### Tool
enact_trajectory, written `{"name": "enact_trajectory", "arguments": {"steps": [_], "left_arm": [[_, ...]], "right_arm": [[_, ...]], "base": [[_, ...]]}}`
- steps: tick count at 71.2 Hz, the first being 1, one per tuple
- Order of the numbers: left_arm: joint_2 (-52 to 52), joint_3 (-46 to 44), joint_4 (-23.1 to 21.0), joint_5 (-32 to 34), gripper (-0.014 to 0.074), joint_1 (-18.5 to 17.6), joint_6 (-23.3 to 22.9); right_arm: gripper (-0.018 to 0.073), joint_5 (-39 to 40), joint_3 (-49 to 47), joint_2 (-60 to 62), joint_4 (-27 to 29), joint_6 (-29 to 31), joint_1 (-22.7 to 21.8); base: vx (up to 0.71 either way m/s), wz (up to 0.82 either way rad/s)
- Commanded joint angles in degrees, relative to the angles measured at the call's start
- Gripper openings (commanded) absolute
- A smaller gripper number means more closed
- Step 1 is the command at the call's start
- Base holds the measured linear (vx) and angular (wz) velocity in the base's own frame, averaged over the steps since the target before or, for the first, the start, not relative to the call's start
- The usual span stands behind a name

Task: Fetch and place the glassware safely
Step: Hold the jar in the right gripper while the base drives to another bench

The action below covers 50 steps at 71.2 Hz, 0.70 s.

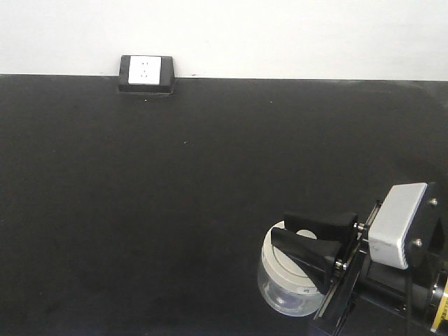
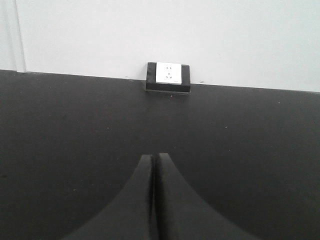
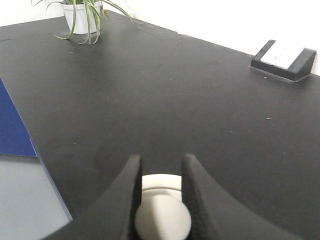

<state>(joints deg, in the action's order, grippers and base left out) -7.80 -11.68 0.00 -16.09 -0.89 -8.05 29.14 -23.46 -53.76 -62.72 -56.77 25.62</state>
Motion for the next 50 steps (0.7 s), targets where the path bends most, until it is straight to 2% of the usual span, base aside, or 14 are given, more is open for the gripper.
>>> {"name": "enact_trajectory", "arguments": {"steps": [1,50], "left_arm": [[-0.6,-1.5,-0.6,4.3,-0.0007,0.0,-0.2],[-0.6,-1.5,-0.6,4.3,-0.0007,0.0,-0.2]], "right_arm": [[-0.0001,3.3,-1.8,0.7,2.1,0.4,-0.1],[-0.0001,3.3,-1.8,0.7,2.1,0.4,-0.1]], "base": [[0.03,-0.05],[0.0,-0.01]]}}
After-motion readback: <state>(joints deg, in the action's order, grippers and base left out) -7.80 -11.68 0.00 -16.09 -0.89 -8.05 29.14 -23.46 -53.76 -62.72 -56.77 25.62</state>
